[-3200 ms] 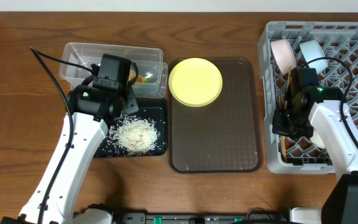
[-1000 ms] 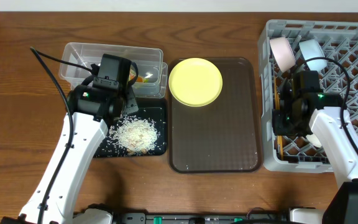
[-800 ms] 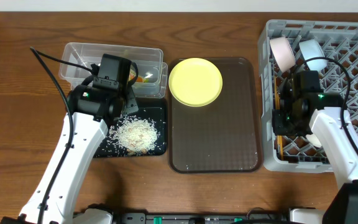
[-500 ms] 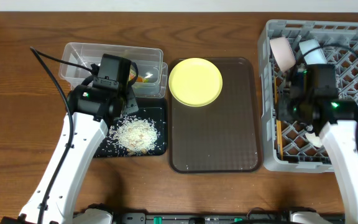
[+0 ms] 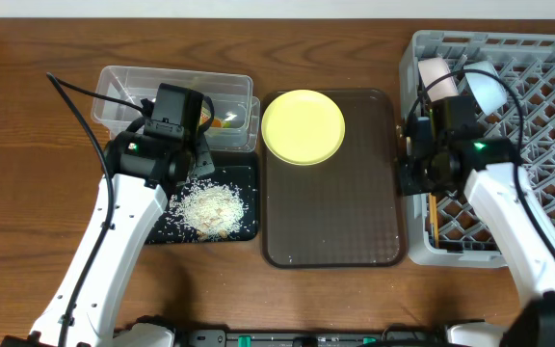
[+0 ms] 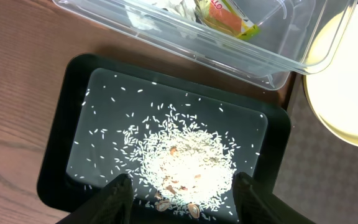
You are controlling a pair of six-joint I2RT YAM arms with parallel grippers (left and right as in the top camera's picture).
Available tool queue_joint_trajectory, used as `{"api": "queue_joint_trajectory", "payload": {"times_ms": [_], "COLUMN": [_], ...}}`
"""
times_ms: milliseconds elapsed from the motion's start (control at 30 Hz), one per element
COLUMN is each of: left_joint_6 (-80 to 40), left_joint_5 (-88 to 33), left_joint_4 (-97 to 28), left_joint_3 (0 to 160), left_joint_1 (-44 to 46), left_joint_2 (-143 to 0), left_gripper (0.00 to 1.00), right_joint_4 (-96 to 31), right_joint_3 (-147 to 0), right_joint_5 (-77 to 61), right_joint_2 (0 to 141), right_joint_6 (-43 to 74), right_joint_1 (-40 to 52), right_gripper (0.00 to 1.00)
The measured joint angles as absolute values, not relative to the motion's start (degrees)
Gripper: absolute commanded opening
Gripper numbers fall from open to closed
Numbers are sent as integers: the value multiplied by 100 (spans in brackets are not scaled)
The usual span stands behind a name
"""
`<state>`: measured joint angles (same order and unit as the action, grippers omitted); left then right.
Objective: Sort waste into correct bins and load items into the dishwasher rack
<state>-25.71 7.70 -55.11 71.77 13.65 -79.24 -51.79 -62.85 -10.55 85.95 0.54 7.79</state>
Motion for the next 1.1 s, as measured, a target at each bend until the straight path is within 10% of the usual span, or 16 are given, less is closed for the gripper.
{"api": "queue_joint_trajectory", "payload": {"times_ms": [1100], "left_joint_6": [-2571], "left_joint_5": [770], "left_joint_4": [-5509], "left_joint_3": [7177], "left_joint_1": [1365], "left_joint_2": [-7924], "left_gripper": [55], "right_joint_4": [-6237], "right_joint_3": [-6283], "right_joint_5": [510], "right_joint_2": [8995], "right_joint_6": [1026], "right_joint_1": [821], "right_gripper": [2]}}
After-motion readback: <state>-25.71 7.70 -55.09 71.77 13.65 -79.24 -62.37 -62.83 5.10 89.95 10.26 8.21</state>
